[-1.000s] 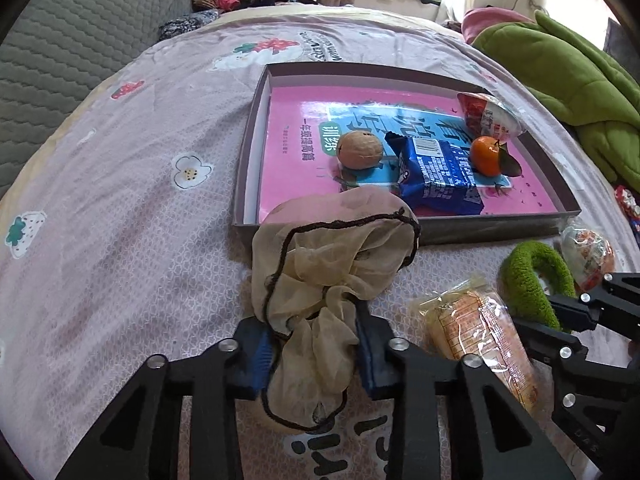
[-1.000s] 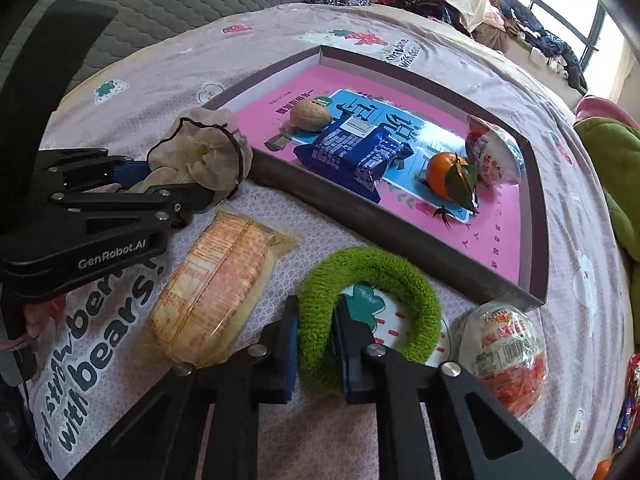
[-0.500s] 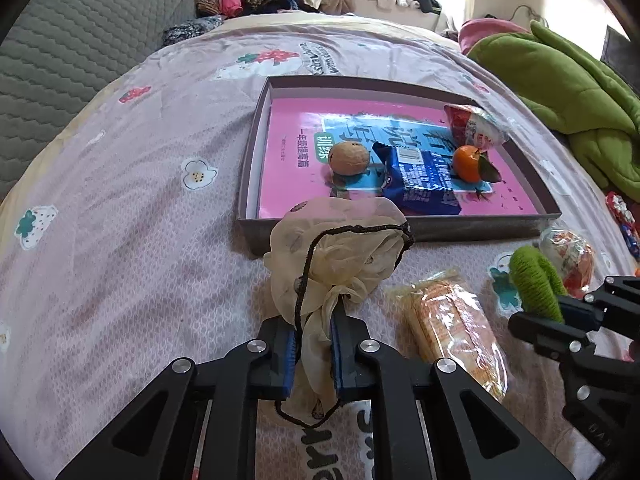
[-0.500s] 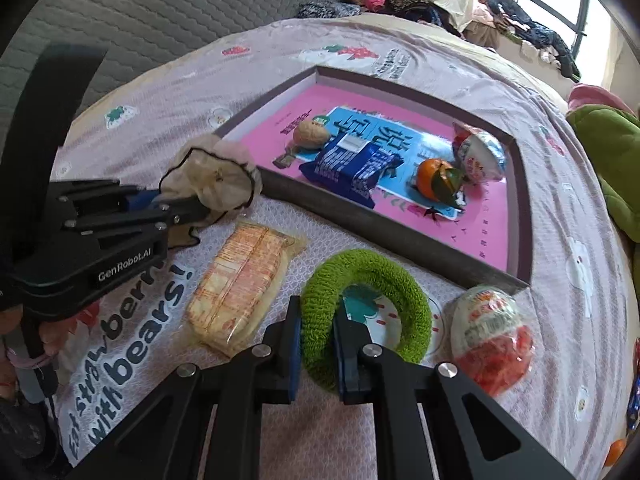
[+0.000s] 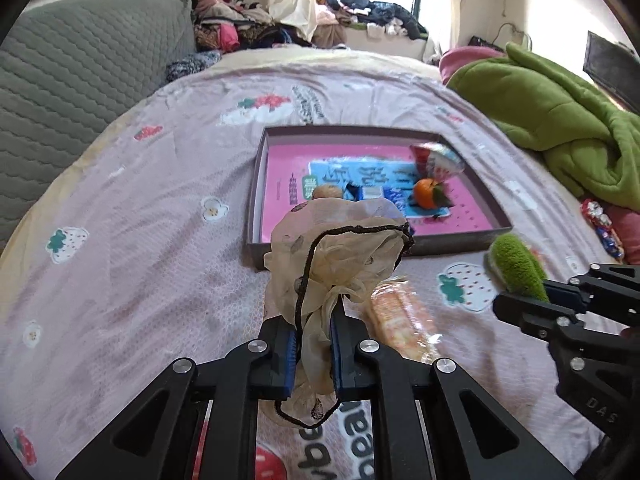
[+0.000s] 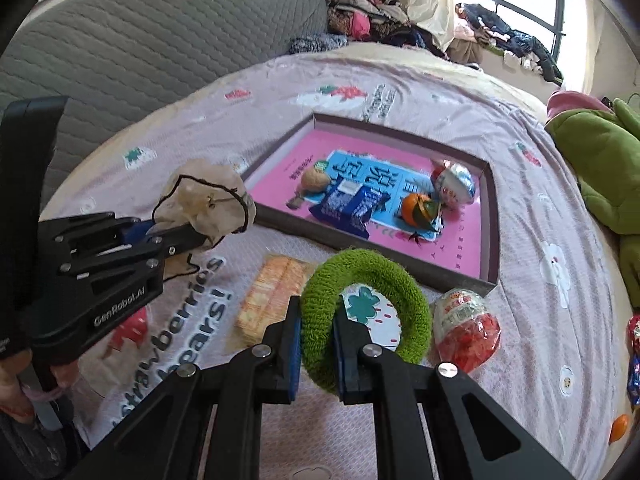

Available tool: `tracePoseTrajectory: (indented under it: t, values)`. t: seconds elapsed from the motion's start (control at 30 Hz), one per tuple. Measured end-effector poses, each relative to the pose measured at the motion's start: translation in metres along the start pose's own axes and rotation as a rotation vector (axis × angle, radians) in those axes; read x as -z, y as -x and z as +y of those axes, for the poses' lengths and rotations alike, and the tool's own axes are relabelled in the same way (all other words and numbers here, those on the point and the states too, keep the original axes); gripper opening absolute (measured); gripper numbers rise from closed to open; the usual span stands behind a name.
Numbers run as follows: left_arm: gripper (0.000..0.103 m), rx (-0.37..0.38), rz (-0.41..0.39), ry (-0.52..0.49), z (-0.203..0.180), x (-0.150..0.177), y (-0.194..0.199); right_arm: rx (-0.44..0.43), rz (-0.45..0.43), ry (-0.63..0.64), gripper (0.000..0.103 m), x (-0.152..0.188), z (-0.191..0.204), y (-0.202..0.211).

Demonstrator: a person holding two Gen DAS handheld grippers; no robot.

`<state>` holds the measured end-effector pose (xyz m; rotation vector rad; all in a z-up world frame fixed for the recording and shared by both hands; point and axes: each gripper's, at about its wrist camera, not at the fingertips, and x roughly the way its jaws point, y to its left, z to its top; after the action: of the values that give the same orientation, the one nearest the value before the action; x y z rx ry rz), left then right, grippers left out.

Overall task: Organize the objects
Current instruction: 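Lift the beige scrunchie with the left tool while the right tool lifts the green ring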

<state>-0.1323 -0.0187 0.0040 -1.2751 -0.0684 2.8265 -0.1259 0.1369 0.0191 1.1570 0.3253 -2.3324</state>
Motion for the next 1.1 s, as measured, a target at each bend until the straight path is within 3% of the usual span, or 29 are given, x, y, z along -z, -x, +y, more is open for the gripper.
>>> tracePoseTrajectory:
  t: [0.5,1.1]
  values:
    - [0.013,0.015,-0.086,0.037,-0.01,0.013,0.069,-0.001,-0.107,-0.04,0.013,0.008,0.017,0.059]
    - [0.013,0.014,-0.113,0.025,-0.02,0.023,0.102,0.001,-0.164,-0.051,0.013,0.018,0.013,0.1]
